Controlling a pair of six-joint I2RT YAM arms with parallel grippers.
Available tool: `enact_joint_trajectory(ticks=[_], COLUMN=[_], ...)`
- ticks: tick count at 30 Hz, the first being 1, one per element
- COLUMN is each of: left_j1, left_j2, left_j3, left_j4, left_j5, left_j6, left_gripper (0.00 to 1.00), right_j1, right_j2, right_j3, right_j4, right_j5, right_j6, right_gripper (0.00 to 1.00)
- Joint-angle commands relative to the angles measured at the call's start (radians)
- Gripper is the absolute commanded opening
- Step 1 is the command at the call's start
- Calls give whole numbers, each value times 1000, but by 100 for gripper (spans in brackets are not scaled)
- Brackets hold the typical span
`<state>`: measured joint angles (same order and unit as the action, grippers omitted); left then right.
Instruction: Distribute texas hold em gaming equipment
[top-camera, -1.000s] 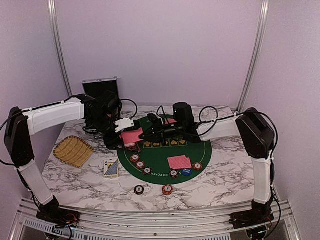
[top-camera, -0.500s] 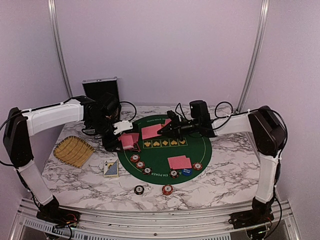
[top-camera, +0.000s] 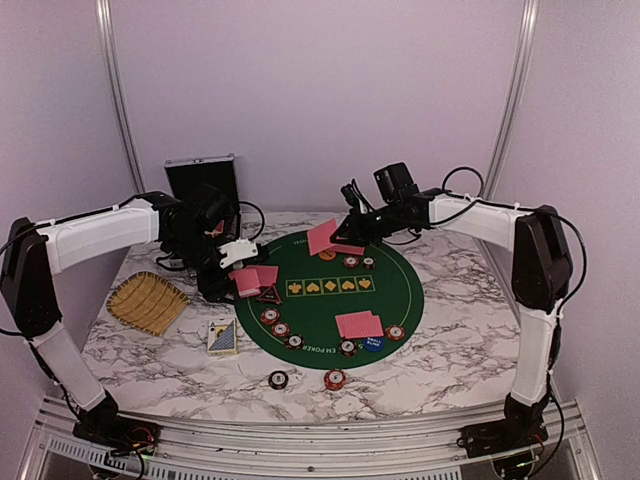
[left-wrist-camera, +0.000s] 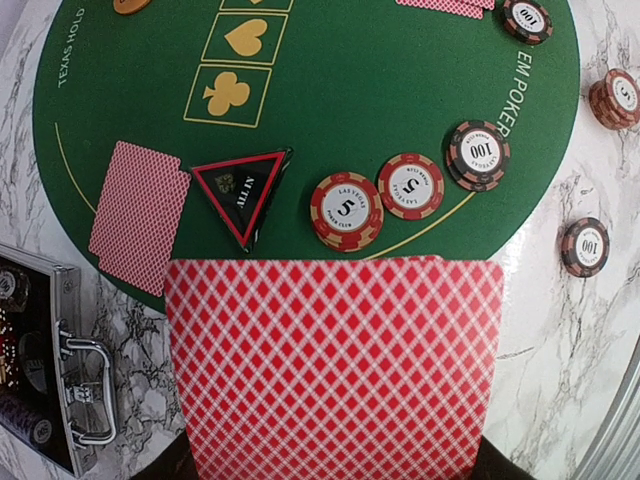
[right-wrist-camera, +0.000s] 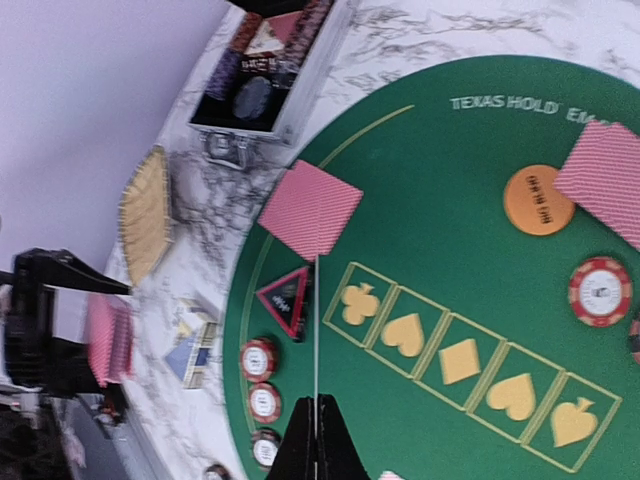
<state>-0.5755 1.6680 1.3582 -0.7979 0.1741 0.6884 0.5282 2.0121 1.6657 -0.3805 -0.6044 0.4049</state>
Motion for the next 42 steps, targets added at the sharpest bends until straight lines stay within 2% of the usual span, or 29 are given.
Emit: enact_joint_trajectory(ticks=[1, 10, 17, 21, 29, 42], left_j1=[6, 6, 6, 6, 6, 6], left_j2=[-38, -36, -44, -41, -39, -45], left_j3=[-14, -10, -14, -9, -5, -6], left_j4=[-12, -13, -15, -19, -23, -24], left_j5=[4, 11, 4, 11, 15, 11], left_j6=[8, 3, 10, 10, 11, 8], left_gripper=[0, 0, 0, 0, 0, 0], right_j1=[43, 197, 315, 345, 366, 402], right_j2=[-33, -68, -154, -144, -89, 62], right_j3=[16, -73, -359, -444, -511, -403], right_j4=[-64, 117, 546, 686, 823, 688], right_j5=[313, 711, 949, 1041, 1093, 1013], right_j6=[-288, -712, -1083, -1211, -1367, -1381], right_gripper=[0, 0, 0, 0, 0, 0])
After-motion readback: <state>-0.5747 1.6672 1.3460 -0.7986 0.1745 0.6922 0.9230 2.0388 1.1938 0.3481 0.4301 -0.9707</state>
